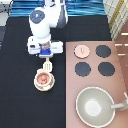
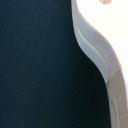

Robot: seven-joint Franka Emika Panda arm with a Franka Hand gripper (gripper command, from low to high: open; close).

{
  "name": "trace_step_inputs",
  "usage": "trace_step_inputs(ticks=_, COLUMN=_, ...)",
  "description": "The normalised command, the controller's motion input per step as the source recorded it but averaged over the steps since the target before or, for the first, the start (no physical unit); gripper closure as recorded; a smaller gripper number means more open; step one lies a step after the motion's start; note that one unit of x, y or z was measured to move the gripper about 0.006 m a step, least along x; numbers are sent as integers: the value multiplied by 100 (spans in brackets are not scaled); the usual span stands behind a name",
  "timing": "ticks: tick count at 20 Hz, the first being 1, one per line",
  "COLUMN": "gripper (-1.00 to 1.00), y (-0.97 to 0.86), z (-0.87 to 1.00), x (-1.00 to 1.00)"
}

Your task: Take the lid off the pot, put the pot on the plate, and use the tool to push the pot to the front of the table.

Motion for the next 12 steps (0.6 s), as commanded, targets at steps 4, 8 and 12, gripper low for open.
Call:
trace_step_inputs(ticks=4, gripper=100, y=-18, z=10, x=100)
trace_step_inputs(ticks=8, gripper=100, y=-15, z=15, x=100)
trace_step_inputs(ticks=12, gripper=100, y=-16, z=16, x=100)
